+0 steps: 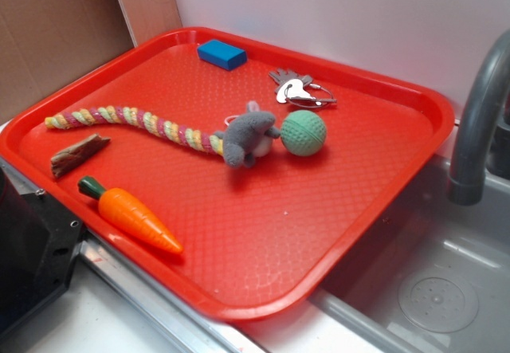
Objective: Grab the green ball.
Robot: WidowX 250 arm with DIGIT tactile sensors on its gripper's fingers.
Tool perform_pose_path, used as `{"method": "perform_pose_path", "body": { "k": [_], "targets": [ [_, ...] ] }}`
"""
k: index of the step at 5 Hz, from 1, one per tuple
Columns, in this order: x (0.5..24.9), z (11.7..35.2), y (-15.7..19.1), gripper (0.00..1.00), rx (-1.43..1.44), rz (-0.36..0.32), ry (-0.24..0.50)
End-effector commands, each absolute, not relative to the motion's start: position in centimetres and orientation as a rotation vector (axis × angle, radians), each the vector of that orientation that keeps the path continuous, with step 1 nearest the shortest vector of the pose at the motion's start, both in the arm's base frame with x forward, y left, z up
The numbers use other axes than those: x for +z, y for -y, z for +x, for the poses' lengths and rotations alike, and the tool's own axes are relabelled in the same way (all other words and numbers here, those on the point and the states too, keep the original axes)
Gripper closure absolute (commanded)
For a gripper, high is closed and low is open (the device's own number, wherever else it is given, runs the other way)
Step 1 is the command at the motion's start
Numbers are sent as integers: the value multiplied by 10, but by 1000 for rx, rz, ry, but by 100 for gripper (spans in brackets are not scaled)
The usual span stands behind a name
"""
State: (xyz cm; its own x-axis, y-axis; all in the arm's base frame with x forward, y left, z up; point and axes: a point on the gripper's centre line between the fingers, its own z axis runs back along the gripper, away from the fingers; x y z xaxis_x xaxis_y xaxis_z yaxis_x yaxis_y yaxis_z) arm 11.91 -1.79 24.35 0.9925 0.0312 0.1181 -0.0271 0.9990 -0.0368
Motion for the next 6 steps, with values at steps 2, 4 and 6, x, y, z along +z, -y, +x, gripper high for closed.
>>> {"method": "perform_pose_path", "body": {
  "k": [2, 4, 6],
  "targets": [
    [215, 169, 55, 0, -224, 15, 155],
    [152, 252, 103, 0, -420, -48, 199],
    [90, 270, 106, 0, -415, -47, 115]
  ]
}}
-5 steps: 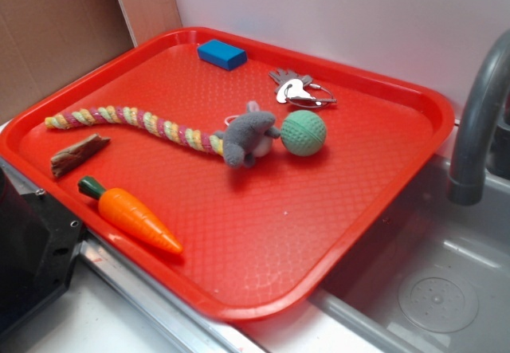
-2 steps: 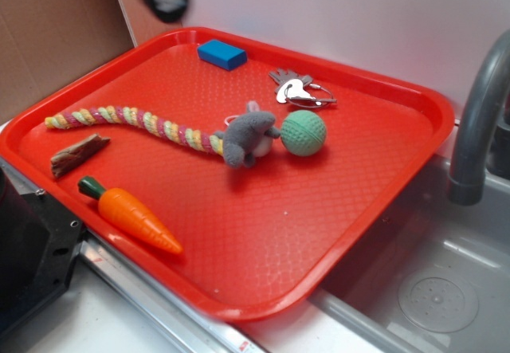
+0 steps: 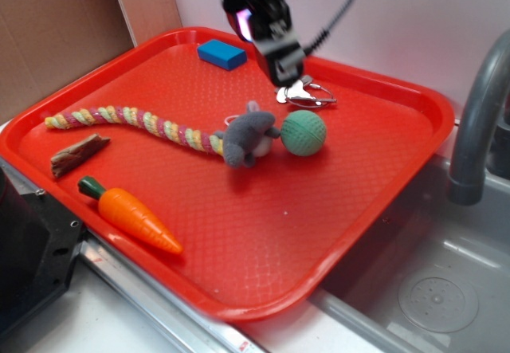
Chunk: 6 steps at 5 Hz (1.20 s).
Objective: Grab the green ball.
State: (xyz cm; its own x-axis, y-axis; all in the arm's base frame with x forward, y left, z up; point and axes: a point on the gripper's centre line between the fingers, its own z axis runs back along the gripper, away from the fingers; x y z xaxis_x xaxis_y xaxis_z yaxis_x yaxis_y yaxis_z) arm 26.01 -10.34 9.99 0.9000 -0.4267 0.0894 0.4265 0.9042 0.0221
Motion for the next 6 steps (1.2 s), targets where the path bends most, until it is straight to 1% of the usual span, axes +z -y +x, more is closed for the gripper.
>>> {"method": "perform_pose_path", "body": {
  "k": [1, 2, 3, 4, 5, 6],
  "targets": [
    [72, 269, 111, 0, -421, -112, 124],
    [50, 266, 121, 0, -454, -105, 75],
    [39, 265, 123, 0, -458, -90, 55],
    [39, 265, 119, 100, -439, -82, 64],
    [74, 260, 111, 100, -412, -61, 145],
    [123, 244, 105, 100, -378, -18, 243]
  ]
}}
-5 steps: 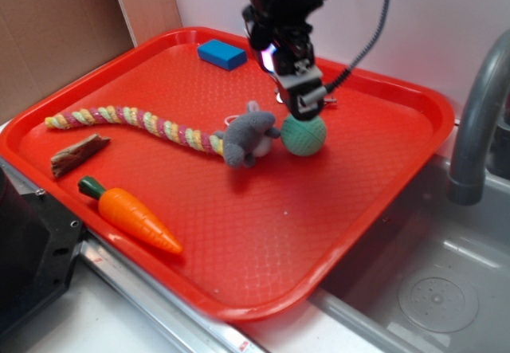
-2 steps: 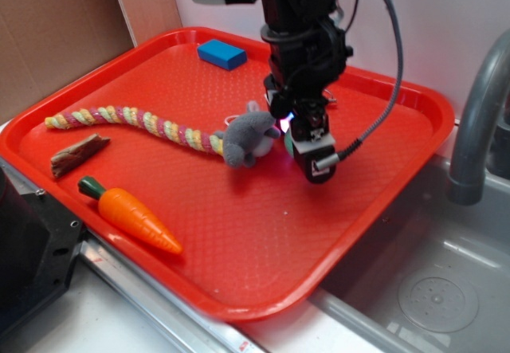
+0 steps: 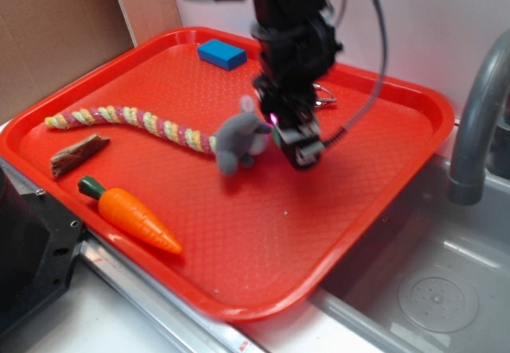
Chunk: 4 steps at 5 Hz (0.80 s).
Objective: Grab the green ball.
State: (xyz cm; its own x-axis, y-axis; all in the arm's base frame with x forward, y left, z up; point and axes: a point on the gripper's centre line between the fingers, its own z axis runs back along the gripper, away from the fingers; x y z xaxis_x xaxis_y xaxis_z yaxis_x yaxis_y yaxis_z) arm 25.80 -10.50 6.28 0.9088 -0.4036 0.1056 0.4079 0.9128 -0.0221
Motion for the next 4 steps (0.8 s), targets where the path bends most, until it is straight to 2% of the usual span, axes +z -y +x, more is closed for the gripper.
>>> {"method": "perform_pose_path", "body": {
  "k": [1, 2, 3, 4],
  "targets": [
    [173, 215, 94, 100, -276, 17, 263],
    [209, 178, 79, 100, -113, 53, 157],
    [225, 149, 67, 100, 34, 17, 93],
    [243, 139, 59, 100, 79, -38, 121]
  ]
}}
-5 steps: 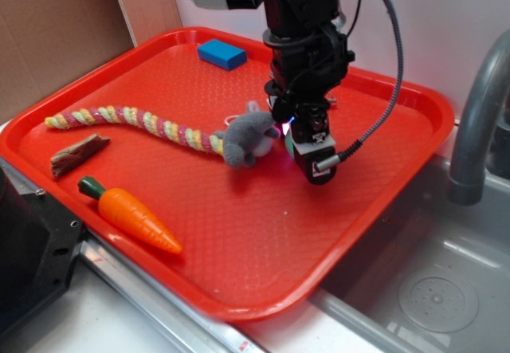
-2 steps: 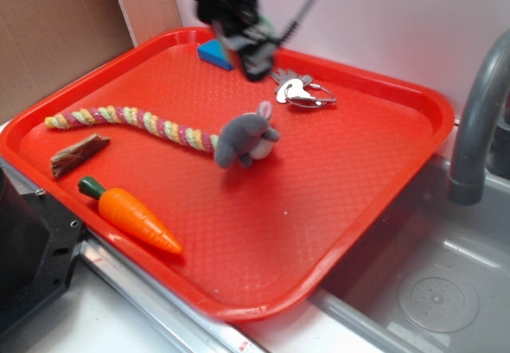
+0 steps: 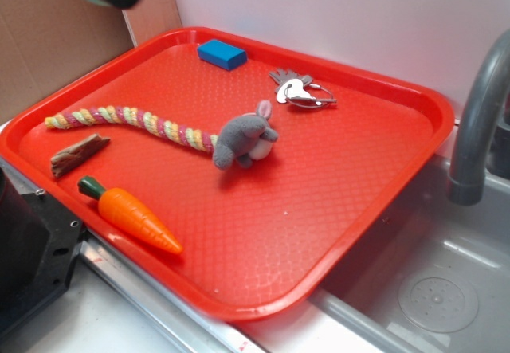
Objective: Grab the green ball.
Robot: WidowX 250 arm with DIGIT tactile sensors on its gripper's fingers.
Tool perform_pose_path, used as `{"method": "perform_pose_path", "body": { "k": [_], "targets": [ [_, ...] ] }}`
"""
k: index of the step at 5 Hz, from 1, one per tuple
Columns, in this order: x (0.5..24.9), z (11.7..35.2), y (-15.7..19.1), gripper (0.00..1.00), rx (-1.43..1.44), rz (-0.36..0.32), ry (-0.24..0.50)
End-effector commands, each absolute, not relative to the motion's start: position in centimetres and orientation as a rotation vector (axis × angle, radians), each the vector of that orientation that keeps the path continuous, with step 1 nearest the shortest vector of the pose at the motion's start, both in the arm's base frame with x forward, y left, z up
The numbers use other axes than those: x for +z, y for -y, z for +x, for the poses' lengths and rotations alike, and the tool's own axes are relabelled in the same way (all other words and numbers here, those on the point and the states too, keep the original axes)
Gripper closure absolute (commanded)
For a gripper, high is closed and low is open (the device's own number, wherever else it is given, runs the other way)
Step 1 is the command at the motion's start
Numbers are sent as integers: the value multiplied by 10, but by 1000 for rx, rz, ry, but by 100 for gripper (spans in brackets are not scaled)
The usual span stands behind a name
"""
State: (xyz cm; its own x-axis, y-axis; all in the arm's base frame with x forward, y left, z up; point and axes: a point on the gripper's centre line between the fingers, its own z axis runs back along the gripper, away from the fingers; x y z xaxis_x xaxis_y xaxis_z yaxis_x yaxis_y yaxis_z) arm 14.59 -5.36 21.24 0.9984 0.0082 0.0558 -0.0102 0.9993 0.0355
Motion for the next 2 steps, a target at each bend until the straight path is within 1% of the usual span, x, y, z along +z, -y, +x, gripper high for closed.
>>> {"method": "perform_pose_path", "body": {
  "k": [1, 2],
  "targets": [
    [255, 131, 46, 100, 140, -67, 182],
    [252, 132, 33, 100, 166, -30, 167]
  ]
}}
